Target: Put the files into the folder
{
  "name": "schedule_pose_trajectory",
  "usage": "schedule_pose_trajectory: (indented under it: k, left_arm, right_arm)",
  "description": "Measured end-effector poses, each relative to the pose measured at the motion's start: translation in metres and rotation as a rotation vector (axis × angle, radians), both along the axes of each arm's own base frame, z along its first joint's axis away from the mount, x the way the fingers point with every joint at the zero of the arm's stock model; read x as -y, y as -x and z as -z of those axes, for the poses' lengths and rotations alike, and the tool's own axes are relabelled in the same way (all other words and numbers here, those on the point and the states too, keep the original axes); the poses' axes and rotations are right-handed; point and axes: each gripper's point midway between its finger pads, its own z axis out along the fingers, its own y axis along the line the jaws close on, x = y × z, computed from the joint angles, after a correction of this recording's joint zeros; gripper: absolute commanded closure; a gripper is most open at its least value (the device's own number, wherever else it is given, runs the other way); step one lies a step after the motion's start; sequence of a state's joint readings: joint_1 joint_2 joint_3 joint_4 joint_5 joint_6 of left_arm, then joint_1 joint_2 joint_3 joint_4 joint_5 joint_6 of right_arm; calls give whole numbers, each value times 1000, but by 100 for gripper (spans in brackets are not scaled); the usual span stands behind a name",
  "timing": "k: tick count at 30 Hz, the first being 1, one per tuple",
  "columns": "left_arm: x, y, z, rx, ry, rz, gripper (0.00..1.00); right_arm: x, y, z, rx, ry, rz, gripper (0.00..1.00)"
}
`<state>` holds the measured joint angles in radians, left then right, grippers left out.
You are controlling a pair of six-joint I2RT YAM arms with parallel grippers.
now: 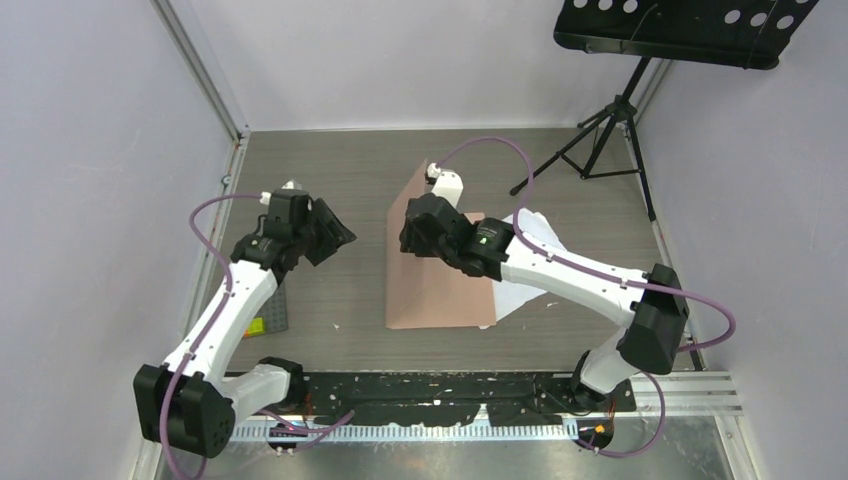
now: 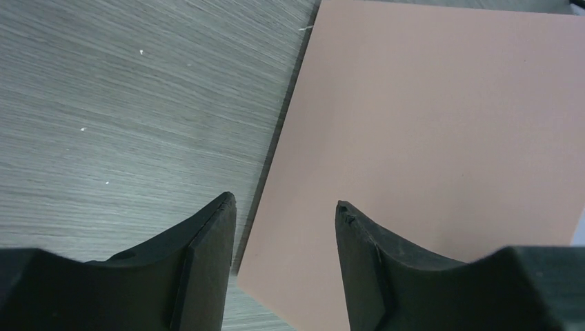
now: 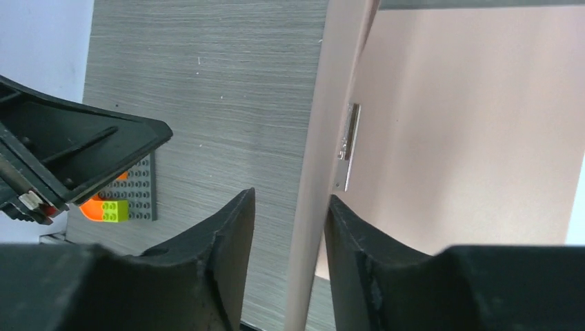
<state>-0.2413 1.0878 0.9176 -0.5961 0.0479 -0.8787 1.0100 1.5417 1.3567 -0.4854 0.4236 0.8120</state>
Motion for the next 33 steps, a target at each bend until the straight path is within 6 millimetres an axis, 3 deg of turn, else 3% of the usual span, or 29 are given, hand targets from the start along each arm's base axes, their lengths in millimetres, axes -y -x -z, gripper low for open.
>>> schedule_pose_trajectory:
  k: [10, 16, 20, 24, 33]
  left_arm:
    - [14, 1, 11, -34, 35, 77, 53]
    - [20, 5, 16, -50, 55, 115, 43]
    - [21, 6, 14, -41, 51, 136, 37]
    - [24, 6, 6, -19, 43, 164, 34]
    - [39, 4, -34, 68, 48, 247, 33]
  right_arm:
    - [-17, 4, -26, 70, 13, -33, 39]
    - [-24, 6, -32, 89, 5, -58, 33]
    - [-30, 6, -34, 95, -10, -75, 21]
    - [-36, 6, -38, 104, -34, -95, 12]
    - [-49, 6, -51, 127, -99, -131, 2]
